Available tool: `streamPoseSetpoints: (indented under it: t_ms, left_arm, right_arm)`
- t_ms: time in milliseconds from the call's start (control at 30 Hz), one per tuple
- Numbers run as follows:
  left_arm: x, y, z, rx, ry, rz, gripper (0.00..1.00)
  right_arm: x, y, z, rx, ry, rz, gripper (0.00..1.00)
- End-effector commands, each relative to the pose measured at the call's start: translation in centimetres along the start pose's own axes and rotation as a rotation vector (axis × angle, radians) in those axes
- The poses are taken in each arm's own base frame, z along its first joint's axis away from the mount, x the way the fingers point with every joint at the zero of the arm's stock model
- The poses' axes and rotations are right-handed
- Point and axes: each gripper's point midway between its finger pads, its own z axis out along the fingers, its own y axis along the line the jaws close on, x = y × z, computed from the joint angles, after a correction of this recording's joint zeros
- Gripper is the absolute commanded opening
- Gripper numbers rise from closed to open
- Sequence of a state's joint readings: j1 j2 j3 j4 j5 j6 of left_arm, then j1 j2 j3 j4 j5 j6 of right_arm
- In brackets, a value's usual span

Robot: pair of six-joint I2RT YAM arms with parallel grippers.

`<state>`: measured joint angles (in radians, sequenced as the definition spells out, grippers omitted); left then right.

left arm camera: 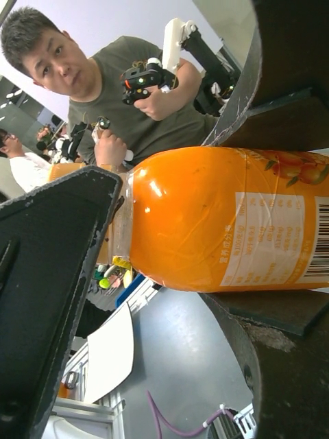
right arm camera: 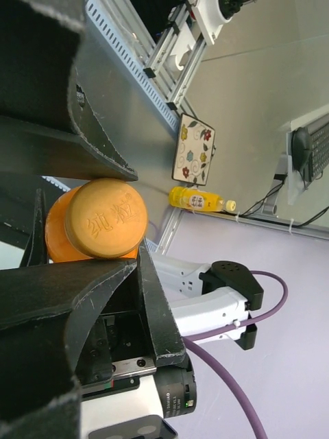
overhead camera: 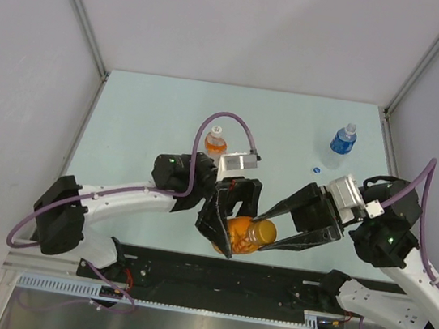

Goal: Fold the napkin into a case and place the utensils inside

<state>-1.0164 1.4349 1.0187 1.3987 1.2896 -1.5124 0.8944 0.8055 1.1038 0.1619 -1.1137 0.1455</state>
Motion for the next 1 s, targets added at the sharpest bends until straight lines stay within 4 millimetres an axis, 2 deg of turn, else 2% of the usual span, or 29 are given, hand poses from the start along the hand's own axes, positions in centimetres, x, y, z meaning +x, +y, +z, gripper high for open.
streamPoseSetpoints:
  t_ms: [0, 133, 333, 433, 567, 767, 900, 967]
  left_arm:
    - [-4.3, -1.8, -0.2, 0.083, -0.192, 0.254, 0.00]
    - [-4.1, -1.3, -0.4, 0.073, -0.164, 0.258, 0.00]
    - [-4.0, -1.4, -2.7, -0.005, -0.176, 0.270, 0.00]
    - [-3.9, -1.7, -3.1, -0.021, -0.181, 0.274, 0.00]
    - [-4.1, -1.4, -3.1, -0.044, -0.183, 0.273, 0.00]
    - [-4.5, -1.0, -3.0, -0.068, -0.192, 0.284, 0.00]
    - [-4.5, -0.4, -3.3, -0.105, -0.190, 0.283, 0.00]
    - [-4.5, 1.0, -3.8, -0.160, -0.190, 0.265, 0.00]
  right_arm:
    - [1.5, 3.9, 0.0, -0.199, 0.061, 0.150, 0.00]
    - [1.2, 3.5, -0.1, -0.157, 0.054, 0.141, 0.00]
    - [-0.5, 4.3, -1.2, -0.124, 0.037, 0.094, 0.00]
    - [-0.7, 4.2, -1.5, -0.103, 0.040, 0.102, 0.00]
    - [-0.2, 2.3, -1.3, -0.011, 0.041, 0.156, 0.00]
    - [0.2, 1.1, -1.1, 0.046, 0.043, 0.179, 0.00]
    - [-0.6, 0.4, -1.4, 0.111, 0.020, 0.130, 0.00]
    - [-1.3, -0.3, -1.8, 0.179, -0.002, 0.112, 0.00]
